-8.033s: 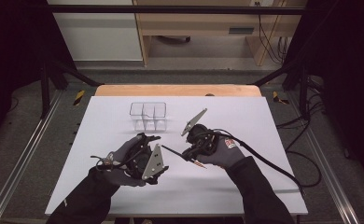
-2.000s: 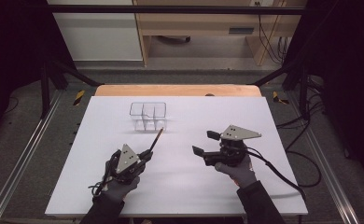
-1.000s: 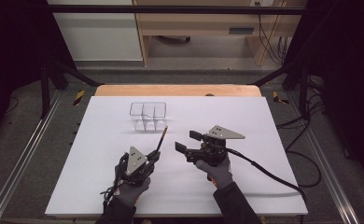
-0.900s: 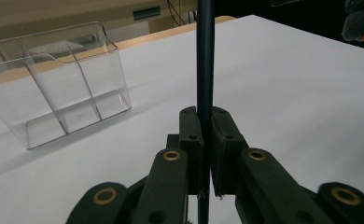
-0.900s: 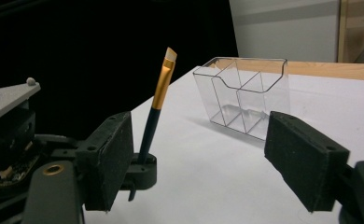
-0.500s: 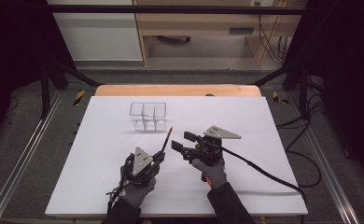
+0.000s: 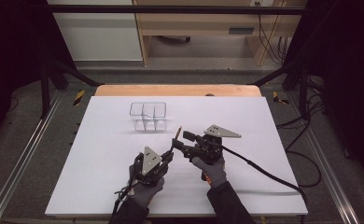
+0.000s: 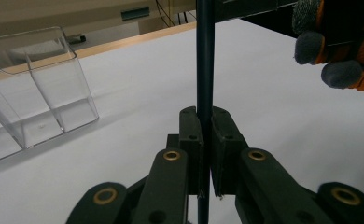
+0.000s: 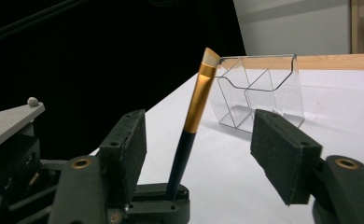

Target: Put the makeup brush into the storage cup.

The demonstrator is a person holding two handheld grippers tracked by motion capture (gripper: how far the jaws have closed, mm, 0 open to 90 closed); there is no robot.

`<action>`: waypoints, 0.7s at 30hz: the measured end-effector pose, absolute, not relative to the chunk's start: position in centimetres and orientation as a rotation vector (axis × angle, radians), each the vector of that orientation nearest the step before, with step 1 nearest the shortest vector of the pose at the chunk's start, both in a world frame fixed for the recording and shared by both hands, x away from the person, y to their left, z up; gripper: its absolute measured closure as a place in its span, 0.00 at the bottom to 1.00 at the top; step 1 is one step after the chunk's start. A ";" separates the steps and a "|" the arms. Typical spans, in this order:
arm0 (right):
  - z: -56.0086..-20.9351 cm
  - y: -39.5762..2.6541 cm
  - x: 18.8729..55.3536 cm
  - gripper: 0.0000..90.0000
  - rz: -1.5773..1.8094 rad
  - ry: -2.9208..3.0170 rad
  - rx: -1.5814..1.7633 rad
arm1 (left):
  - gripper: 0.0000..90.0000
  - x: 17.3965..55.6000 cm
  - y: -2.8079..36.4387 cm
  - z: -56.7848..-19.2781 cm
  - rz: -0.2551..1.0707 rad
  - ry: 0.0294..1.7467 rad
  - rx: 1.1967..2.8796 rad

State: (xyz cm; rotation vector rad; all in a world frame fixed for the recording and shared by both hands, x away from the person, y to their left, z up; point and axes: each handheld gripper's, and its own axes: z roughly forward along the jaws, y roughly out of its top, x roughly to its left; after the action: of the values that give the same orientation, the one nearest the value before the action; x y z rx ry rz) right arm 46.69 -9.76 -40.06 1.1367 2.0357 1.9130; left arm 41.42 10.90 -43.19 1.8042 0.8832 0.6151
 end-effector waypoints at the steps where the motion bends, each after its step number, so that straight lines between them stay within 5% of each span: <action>1: -40.0 -9.7 46.7 0.45 1.917 2.030 1.140 | 0.93 41.4 10.8 -43.2 0.613 0.885 1.805; 21: -40.1 -9.6 46.9 0.84 2.001 1.987 1.224 | 0.93 41.3 10.4 -43.2 0.599 0.903 1.791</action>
State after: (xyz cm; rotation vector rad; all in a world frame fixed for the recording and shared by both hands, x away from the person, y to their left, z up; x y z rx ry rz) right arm 46.90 -9.56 -40.09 1.2239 1.9867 2.0009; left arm 41.29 10.40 -43.18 1.7910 0.9028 0.5990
